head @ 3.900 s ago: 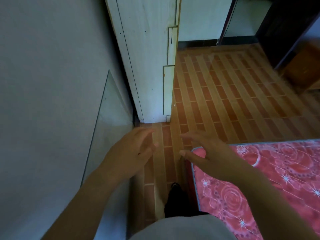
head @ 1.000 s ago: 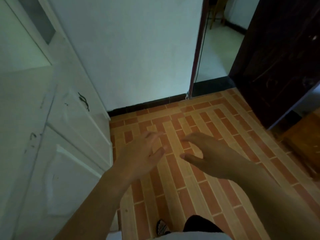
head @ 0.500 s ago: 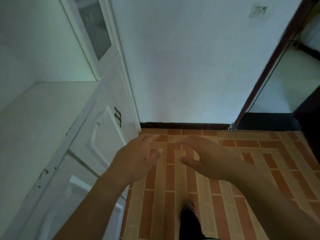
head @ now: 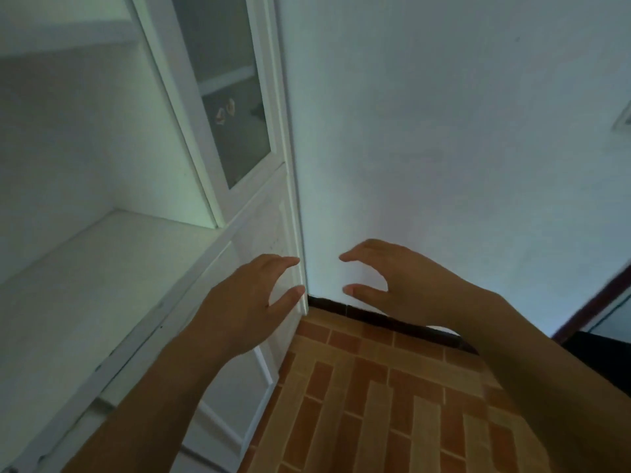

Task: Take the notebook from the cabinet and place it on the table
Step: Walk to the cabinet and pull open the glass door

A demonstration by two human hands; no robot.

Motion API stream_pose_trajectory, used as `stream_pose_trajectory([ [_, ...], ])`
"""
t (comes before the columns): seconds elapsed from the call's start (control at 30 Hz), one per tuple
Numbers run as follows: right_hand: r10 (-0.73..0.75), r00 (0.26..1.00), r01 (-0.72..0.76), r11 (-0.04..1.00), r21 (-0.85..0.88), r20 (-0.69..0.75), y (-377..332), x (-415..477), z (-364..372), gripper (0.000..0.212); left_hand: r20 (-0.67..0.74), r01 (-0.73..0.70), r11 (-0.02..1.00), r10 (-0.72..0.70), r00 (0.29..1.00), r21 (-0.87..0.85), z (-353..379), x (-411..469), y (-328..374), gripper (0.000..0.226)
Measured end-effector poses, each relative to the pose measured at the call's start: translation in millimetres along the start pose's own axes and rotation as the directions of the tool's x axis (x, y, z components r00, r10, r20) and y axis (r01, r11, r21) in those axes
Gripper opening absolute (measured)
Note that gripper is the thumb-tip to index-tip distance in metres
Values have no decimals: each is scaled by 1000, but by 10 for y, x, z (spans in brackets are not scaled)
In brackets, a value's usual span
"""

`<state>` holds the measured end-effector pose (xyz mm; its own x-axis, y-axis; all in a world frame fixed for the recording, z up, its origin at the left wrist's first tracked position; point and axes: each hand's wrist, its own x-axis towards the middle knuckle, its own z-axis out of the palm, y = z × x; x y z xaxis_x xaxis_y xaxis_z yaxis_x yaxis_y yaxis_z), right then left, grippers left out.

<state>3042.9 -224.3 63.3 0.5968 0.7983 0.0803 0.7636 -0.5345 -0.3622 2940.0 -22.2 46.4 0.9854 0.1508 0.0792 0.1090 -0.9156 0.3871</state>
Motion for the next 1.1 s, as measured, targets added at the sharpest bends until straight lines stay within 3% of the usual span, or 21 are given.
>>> stream_pose_trajectory([
  [0.4, -198, 979, 200, 977, 67, -38, -27, 1819, -244, 50, -139, 124, 984, -107, 985, 125, -742, 1042, -635, 53],
  [0.63, -284, 949, 293, 955, 49, -134, -122, 2722, -464, 48, -286, 103, 979, -49, 957, 178, -1306, 1538, -918, 62],
  [0.8, -323, 935, 337, 938, 82, -146, -193, 3170, -612, 51, -342, 107, 976, -36, 939, 189, -1505, 1754, -1081, 54],
  [1.1, -409, 901, 429, 891, 152, -144, -342, 3560, -792, 60, -425, 177, 958, -67, 903, 225, -1788, 1866, -1060, 58],
])
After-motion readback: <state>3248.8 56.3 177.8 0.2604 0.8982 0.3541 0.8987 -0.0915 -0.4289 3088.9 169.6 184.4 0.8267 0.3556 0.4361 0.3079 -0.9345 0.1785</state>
